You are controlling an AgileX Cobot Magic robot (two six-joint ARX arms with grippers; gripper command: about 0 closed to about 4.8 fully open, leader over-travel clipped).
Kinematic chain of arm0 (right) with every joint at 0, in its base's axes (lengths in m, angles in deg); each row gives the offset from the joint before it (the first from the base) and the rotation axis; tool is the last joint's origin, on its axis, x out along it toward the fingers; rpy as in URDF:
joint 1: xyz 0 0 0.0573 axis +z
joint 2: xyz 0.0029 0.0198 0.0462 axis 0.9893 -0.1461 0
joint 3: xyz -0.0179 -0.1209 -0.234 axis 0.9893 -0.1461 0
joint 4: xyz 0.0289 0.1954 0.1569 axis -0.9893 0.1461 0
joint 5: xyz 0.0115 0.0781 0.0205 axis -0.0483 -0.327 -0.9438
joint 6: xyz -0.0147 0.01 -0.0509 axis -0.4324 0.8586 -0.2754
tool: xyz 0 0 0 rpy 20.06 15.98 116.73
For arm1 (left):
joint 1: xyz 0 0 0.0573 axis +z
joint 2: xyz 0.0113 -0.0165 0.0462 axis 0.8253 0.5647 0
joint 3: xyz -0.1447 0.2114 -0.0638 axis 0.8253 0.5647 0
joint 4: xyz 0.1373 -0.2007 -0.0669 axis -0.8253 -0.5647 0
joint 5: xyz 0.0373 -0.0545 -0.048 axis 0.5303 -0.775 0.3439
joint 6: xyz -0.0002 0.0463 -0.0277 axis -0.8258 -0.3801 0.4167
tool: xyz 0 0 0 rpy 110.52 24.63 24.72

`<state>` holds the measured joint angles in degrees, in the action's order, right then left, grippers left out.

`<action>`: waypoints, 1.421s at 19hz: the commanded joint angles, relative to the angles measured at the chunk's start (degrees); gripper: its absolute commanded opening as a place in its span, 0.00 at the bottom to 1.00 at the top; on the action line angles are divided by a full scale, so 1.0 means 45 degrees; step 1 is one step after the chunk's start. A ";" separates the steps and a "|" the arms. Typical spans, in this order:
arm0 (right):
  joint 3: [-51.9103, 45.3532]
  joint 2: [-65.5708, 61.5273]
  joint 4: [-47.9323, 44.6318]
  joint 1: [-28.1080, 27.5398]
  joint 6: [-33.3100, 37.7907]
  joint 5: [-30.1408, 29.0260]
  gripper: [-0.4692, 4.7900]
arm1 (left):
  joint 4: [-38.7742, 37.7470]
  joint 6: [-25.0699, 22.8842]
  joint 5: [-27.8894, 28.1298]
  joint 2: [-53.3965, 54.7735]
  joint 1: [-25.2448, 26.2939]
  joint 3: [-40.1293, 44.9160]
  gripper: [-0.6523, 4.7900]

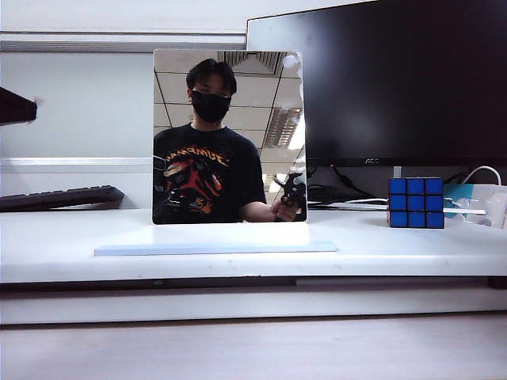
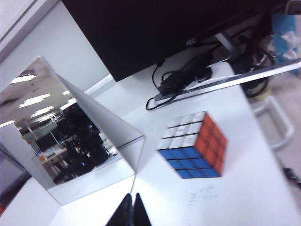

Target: Move the the Rubik's Cube near the mirror.

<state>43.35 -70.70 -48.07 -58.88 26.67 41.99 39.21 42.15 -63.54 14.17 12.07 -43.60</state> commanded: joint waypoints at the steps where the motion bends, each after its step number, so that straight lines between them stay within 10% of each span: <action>1: 0.0729 -0.2715 -0.2186 0.2511 -0.1219 0.3769 0.09 | 0.0073 -0.0053 -0.0078 0.0005 0.0000 -0.0015 0.16; 3: 0.1370 -0.5411 -0.4075 0.4235 -0.2453 0.6567 0.50 | 0.0068 -0.0053 -0.0073 0.0005 0.0000 -0.0015 0.16; 4: 0.1826 -0.6936 -0.4847 0.4915 -0.3497 0.7927 0.89 | 0.0078 -0.0053 -0.0083 0.0005 0.0000 -0.0015 0.16; 5: 0.2239 -0.8281 -0.5552 0.5260 -0.4289 0.8850 1.00 | 0.0068 -0.0053 -0.0078 0.0005 -0.0005 -0.0015 0.16; 13: 0.5994 -1.7379 -0.9219 0.4367 -0.5591 1.0564 1.00 | 0.0049 -0.0053 -0.0083 0.0005 -0.0005 -0.0015 0.16; 27: 0.6431 -1.9020 -0.8519 0.2025 -0.3934 0.7936 1.00 | 0.0073 -0.0053 -0.0078 0.0005 -0.0005 -0.0015 0.16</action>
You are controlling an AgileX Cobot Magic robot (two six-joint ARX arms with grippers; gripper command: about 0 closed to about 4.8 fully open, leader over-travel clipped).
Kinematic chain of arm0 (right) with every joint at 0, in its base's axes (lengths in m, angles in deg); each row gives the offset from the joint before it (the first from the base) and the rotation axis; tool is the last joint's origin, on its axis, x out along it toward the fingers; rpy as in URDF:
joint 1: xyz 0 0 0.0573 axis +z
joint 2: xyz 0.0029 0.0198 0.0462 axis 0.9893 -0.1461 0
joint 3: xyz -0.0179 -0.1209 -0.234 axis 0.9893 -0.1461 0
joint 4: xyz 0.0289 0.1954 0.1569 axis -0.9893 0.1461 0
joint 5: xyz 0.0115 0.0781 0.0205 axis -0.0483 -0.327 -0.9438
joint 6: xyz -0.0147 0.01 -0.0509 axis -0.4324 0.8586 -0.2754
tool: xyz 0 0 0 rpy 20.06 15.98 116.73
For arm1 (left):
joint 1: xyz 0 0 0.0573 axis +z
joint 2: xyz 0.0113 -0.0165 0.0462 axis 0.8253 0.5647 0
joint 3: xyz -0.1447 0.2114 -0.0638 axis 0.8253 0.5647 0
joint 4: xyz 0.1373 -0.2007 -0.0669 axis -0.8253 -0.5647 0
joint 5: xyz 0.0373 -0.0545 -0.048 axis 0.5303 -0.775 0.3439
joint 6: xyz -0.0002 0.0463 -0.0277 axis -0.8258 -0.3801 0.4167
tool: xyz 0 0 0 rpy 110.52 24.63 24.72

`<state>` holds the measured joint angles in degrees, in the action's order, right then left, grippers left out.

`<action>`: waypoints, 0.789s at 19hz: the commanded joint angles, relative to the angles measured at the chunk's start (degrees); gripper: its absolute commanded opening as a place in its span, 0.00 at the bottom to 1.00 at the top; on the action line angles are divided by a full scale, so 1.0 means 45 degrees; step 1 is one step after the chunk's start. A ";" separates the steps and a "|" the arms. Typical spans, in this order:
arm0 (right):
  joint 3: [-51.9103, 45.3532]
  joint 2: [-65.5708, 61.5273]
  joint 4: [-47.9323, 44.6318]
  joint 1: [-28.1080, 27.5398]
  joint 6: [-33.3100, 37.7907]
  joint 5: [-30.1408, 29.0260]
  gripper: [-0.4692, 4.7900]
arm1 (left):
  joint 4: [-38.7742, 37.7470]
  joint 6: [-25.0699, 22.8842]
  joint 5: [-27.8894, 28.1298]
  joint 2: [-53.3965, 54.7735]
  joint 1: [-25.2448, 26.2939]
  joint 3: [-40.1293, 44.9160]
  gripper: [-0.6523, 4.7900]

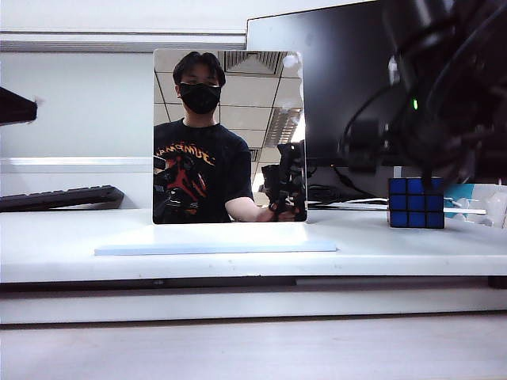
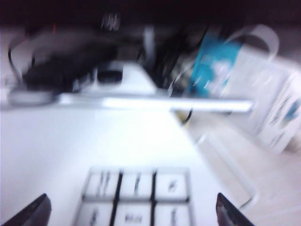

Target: Move the the Rubik's Cube near the mirror.

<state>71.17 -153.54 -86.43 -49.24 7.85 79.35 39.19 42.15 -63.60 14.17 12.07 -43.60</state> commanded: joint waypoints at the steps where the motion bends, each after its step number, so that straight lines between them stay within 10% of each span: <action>1: 0.0257 -0.0869 -0.0087 -0.0121 0.0306 0.0063 1.00 | 0.0078 -0.0053 -0.0063 0.0005 -0.0005 -0.0015 0.16; 5: 0.0257 -0.1180 0.0039 -0.0432 0.0622 -0.0141 0.99 | 0.0073 -0.0053 -0.0063 0.0005 -0.0010 -0.0015 0.16; 8: 0.0257 -0.1195 0.0034 -0.0704 0.0636 -0.0957 0.36 | 0.0073 -0.0053 -0.0063 0.0005 -0.0015 -0.0015 0.16; 15: 0.0233 0.1991 0.3123 0.1146 0.0631 -0.0840 0.07 | 0.0073 -0.0053 -0.0058 0.0005 -0.0015 -0.0015 0.16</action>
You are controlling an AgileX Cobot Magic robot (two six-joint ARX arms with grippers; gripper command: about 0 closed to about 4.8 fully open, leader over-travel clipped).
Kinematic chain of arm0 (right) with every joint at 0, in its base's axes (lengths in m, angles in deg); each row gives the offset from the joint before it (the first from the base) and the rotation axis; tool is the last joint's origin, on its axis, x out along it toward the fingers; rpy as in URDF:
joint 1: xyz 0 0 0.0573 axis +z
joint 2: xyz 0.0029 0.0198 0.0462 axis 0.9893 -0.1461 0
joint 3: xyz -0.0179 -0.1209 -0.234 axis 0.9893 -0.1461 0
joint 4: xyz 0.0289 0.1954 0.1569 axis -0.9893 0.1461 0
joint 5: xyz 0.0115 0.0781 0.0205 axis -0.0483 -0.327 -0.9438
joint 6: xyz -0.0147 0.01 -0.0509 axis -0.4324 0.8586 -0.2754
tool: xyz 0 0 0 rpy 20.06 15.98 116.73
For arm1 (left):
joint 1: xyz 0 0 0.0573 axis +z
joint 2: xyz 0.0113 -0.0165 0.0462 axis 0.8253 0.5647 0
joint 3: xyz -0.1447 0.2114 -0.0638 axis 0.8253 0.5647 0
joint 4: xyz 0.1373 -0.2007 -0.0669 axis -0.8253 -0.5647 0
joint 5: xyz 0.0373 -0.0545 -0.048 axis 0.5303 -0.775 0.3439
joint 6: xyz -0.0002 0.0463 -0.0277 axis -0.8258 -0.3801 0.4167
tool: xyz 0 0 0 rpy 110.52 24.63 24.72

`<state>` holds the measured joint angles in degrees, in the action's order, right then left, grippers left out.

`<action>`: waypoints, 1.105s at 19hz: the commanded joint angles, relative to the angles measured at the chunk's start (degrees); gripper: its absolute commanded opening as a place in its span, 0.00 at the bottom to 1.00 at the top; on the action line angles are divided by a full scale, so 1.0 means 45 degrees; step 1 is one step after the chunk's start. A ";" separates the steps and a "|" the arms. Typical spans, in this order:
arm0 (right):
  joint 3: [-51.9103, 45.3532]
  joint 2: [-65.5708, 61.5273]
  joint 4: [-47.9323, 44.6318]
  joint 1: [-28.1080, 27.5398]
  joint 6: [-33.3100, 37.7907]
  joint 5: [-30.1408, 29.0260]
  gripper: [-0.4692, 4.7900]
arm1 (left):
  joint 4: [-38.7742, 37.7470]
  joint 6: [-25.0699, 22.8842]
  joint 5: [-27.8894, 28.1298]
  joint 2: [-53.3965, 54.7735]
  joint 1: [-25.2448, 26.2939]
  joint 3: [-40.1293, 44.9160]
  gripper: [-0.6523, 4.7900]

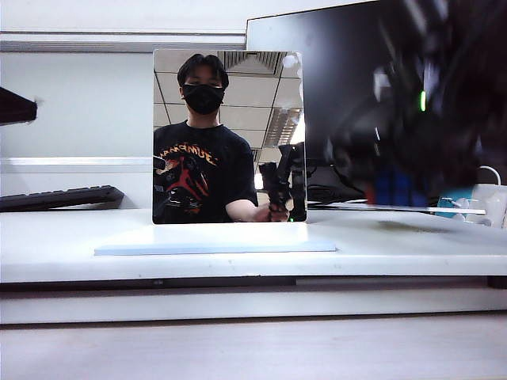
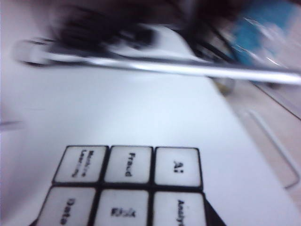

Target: Move the the Rubik's Cube near the mirror.

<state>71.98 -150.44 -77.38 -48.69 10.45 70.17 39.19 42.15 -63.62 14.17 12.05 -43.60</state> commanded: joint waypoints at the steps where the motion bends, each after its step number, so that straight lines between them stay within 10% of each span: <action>1: 0.0053 0.1656 0.1141 0.1885 0.0034 0.2516 0.07 | 0.0073 -0.0053 -0.0063 0.0005 -0.0010 -0.0015 0.16; 3: 0.0053 0.1661 0.0597 0.3444 0.0641 0.4143 0.07 | 0.0073 -0.0053 -0.0053 0.0005 -0.0010 -0.0015 0.16; 6: 0.0112 0.0442 -0.1360 0.4648 0.1073 0.3050 0.07 | 0.0073 -0.0053 -0.0053 0.0005 -0.0010 -0.0015 0.16; 11: 0.1880 -0.2220 -0.1715 0.4770 0.0986 -0.0607 0.07 | 0.0073 -0.0053 -0.0049 0.0005 -0.0010 -0.0015 0.16; 21: 0.2730 -0.2832 -0.0423 0.5042 0.0418 -0.0301 0.07 | 0.0073 -0.0053 -0.0058 0.0005 -0.0010 -0.0015 0.16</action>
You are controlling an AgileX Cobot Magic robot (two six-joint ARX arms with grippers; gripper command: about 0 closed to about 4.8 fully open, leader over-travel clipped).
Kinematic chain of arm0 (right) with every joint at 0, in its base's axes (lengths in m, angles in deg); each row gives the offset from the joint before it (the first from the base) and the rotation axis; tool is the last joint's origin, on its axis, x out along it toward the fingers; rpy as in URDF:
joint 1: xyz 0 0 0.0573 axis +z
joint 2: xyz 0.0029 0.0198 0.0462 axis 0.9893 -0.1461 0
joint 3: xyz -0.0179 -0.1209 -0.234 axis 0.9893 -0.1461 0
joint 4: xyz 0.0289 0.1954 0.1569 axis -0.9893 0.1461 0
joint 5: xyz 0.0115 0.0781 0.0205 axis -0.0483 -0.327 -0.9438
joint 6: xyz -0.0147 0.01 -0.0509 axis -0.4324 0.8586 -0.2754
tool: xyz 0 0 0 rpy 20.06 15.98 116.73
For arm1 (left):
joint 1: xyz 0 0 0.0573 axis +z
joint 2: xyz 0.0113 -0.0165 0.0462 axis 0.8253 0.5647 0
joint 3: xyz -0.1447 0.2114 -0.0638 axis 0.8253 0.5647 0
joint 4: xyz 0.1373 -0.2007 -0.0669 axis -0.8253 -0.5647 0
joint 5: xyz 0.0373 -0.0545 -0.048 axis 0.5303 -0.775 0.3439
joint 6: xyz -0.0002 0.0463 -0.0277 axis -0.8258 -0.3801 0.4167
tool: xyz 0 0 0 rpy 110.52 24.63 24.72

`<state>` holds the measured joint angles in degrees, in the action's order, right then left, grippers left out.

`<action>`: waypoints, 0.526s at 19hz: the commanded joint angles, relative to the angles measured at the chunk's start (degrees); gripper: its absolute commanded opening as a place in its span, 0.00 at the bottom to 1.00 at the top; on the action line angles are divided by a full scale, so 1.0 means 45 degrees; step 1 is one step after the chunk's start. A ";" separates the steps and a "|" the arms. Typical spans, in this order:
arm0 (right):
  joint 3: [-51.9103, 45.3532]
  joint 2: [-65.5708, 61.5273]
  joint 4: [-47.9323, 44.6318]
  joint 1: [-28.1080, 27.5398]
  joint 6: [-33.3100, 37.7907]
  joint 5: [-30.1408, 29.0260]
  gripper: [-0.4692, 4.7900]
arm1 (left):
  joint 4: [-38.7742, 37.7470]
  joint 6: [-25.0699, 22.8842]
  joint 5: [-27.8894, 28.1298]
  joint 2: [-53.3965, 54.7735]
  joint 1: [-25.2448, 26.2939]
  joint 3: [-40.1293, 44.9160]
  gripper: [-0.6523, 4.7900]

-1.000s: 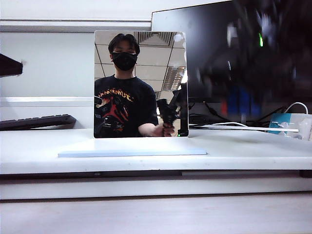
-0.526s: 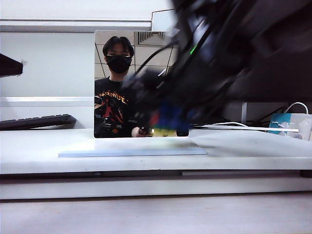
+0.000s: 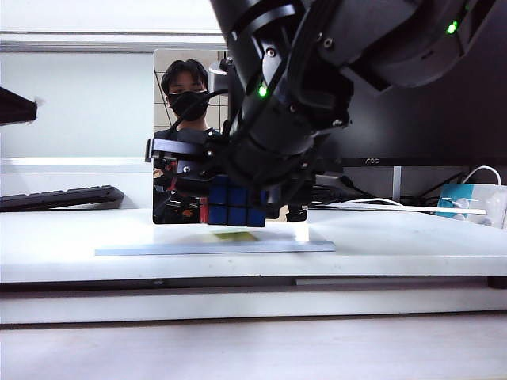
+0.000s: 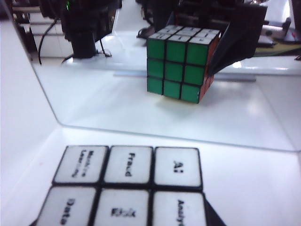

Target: Move the the Rubik's Cube near the mirror.

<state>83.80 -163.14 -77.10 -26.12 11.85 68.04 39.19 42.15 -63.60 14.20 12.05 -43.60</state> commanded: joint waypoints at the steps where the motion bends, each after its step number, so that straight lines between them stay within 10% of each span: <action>1: 0.0102 -0.0029 -0.0413 0.0024 0.0117 0.0529 0.12 | 0.0078 -0.0053 -0.0063 0.0000 -0.0010 -0.0015 0.16; 3: 0.0102 -0.0165 -0.0393 0.0019 0.0500 0.0680 0.39 | 0.0078 -0.0053 -0.0058 0.0000 -0.0010 -0.0015 0.16; 10: 0.0102 -0.0243 -0.0325 0.0034 0.0981 0.0699 0.55 | 0.0073 -0.0053 -0.0063 0.0000 -0.0010 -0.0015 0.16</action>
<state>83.87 -164.47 -77.49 -26.12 15.81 70.71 39.19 42.15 -63.62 14.17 12.05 -43.60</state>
